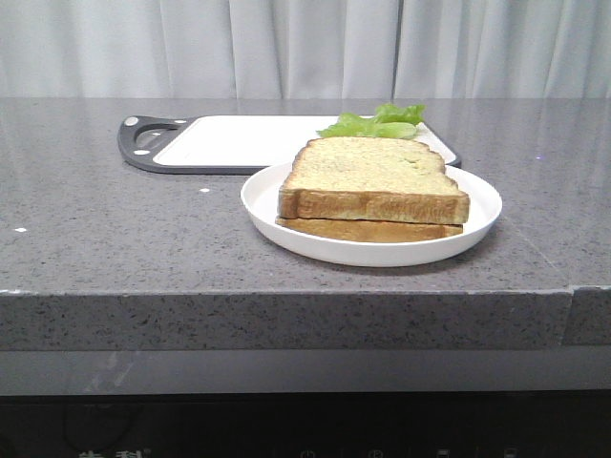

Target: Left arm grabs bread, right arm adds lettuce

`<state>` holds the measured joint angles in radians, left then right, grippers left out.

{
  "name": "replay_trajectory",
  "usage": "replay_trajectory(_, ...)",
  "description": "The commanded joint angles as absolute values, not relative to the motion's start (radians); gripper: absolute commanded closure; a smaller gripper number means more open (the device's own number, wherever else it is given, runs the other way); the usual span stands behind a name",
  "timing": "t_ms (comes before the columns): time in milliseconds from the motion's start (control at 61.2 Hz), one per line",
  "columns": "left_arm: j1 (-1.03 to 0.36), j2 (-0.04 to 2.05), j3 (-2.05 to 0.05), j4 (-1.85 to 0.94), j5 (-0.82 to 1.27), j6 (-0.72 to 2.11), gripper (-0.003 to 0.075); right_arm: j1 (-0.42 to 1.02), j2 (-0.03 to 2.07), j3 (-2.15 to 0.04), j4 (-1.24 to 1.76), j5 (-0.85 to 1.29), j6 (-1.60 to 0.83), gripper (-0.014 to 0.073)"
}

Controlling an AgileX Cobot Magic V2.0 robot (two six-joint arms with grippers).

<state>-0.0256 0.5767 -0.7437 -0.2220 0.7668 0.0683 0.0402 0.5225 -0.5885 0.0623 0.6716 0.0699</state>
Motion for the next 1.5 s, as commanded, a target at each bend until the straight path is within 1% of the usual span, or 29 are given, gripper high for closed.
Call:
replay_trajectory(0, -0.054, 0.654, -0.807, -0.386, 0.786, 0.191, 0.0317, 0.035, 0.536, -0.624, 0.068, 0.628, 0.062, 0.0095)
replay_trajectory(131, -0.101, 0.766, -0.845, -0.574, 0.851, 0.280, 0.0321, 0.035, 0.536, -0.624, 0.068, 0.633, 0.062, 0.0095)
replay_trajectory(261, -0.174, 0.887, -0.884, -0.693, 0.845, 0.351, 0.0323, 0.035, 0.536, -0.624, 0.068, 0.633, 0.062, 0.0095)
replay_trajectory(556, -0.394, 1.161, -1.008, -0.713, 0.720, 0.351, 0.0323, 0.035, 0.536, -0.624, 0.068, 0.633, 0.062, 0.0095)
replay_trajectory(735, -0.489, 1.347, -1.129, -0.715, 0.732, 0.351, 0.0323, 0.035, 0.536, -0.624, 0.068, 0.632, 0.062, 0.0095)
replay_trajectory(882, -0.509, 1.484, -1.239, -0.748, 0.772, 0.351, 0.0323, 0.035, 0.536, -0.624, 0.068, 0.631, 0.062, 0.0095)
replay_trajectory(1095, -0.509, 1.619, -1.354, -0.784, 0.818, 0.351, 0.0323, 0.035, 0.536, -0.624, 0.068, 0.630, 0.062, 0.0095)
replay_trajectory(1258, -0.509, 1.687, -1.393, -0.804, 0.835, 0.351, 0.0323, 0.035, 0.536, -0.624, 0.068, 0.630, 0.062, 0.0095)
replay_trajectory(1487, -0.509, 1.738, -1.395, -0.843, 0.846, 0.351, 0.0323, 0.035, 0.536, -0.624, 0.068, 0.630, 0.062, 0.0095)
